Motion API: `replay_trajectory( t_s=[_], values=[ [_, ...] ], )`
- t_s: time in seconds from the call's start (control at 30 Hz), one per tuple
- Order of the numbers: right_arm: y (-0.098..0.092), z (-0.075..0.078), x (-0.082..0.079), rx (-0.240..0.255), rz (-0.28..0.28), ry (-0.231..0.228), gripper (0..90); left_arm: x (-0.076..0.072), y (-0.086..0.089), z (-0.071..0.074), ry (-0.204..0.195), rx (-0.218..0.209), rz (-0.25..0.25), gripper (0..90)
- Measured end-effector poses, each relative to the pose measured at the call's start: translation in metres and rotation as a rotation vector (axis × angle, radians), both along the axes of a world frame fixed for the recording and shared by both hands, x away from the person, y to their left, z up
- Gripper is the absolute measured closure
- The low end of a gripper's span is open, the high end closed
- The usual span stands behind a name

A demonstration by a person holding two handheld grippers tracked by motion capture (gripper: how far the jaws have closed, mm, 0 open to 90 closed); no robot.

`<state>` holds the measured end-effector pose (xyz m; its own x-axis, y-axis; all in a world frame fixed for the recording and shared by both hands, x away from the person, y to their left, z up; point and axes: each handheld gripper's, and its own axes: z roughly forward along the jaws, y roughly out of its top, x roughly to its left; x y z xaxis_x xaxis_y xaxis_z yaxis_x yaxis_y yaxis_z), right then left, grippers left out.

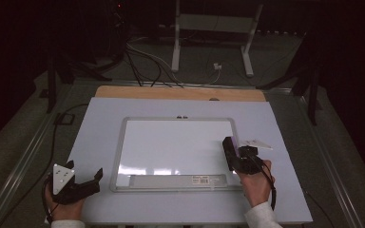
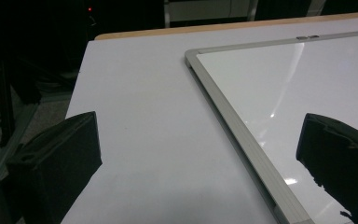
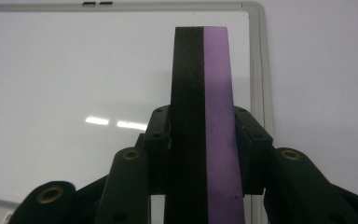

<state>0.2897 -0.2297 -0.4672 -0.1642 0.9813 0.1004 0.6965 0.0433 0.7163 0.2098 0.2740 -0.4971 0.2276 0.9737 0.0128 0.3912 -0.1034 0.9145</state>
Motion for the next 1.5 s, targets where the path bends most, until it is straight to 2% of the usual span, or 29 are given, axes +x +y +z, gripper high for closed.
replay_trajectory(
  t_s=[0.13,0.4,0.77,1.07,1.5],
  values=[
    [0.001,-0.005,-0.004,-0.022,0.001,0.009,63.9,0.0,0.0,0.0,0.002,0.001,0.001,0.6],
    [0.003,-0.01,-0.01,-0.027,-0.005,0.014,63.9,-0.001,0.001,0.001,-0.002,-0.004,0.001,0.6],
    [-0.002,-0.021,-0.021,-0.047,-0.025,0.049,63.9,-0.001,0.002,0.0,-0.001,-0.004,0.002,0.6],
    [-0.003,-0.021,-0.028,-0.07,-0.04,0.046,63.9,-0.002,0.002,0.001,-0.003,-0.004,0.003,0.6],
    [-0.01,-0.021,-0.035,-0.055,-0.076,0.046,63.8,-0.002,0.002,0.001,-0.004,-0.005,0.004,0.6]
  ],
)
